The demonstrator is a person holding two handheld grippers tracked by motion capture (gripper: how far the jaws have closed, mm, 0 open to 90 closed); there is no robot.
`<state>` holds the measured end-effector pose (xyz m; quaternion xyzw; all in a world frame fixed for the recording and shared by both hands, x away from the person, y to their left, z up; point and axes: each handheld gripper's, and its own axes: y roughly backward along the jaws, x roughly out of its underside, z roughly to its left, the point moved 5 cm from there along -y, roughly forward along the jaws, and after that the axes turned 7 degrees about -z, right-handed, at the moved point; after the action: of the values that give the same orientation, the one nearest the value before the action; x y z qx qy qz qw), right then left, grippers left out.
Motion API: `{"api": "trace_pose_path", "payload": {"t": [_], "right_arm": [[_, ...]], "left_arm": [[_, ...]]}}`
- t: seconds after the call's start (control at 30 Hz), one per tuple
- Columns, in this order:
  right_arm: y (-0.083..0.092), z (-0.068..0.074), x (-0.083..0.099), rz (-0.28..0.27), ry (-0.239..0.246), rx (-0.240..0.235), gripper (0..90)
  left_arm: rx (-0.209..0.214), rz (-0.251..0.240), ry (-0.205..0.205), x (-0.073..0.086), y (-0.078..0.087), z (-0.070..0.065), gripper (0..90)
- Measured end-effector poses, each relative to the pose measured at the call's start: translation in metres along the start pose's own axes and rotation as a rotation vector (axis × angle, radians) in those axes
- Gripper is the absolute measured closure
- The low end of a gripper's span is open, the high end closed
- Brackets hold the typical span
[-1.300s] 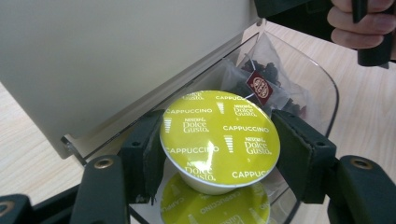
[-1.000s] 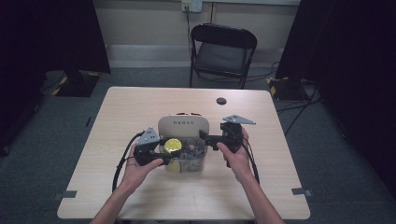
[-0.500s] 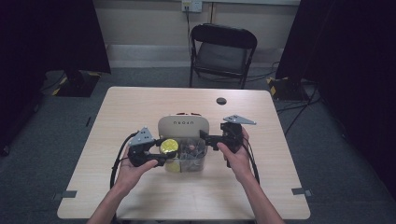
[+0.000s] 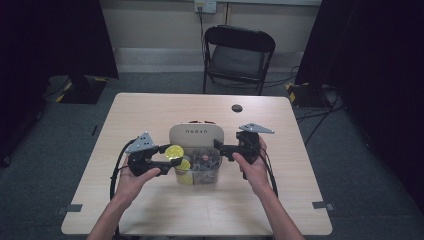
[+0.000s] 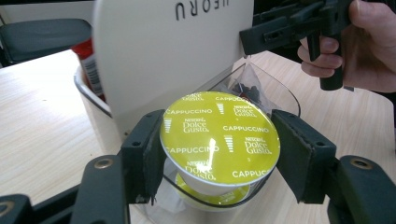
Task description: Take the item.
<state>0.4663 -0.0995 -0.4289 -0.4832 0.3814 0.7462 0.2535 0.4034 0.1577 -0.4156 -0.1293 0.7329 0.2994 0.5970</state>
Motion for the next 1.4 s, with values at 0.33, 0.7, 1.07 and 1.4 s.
{"api": "trace_pose_path", "payload": {"t": [0.33,0.7,1.07,1.4], "right_arm": [[0.0,0.0,0.0,0.001,0.001,0.004,1.7],[0.0,0.0,0.0,0.0,0.004,0.006,1.5],[0.0,0.0,0.0,0.002,0.004,0.004,1.4],[0.0,0.0,0.001,0.005,0.002,0.003,1.3]], "left_arm": [[-0.015,-0.017,0.008,-0.003,0.01,0.009,38.1],[-0.054,-0.011,0.012,-0.008,0.021,0.02,38.1],[-0.11,-0.034,0.036,-0.008,0.034,0.039,38.1],[-0.165,-0.021,0.056,-0.001,0.044,0.059,38.1]]}}
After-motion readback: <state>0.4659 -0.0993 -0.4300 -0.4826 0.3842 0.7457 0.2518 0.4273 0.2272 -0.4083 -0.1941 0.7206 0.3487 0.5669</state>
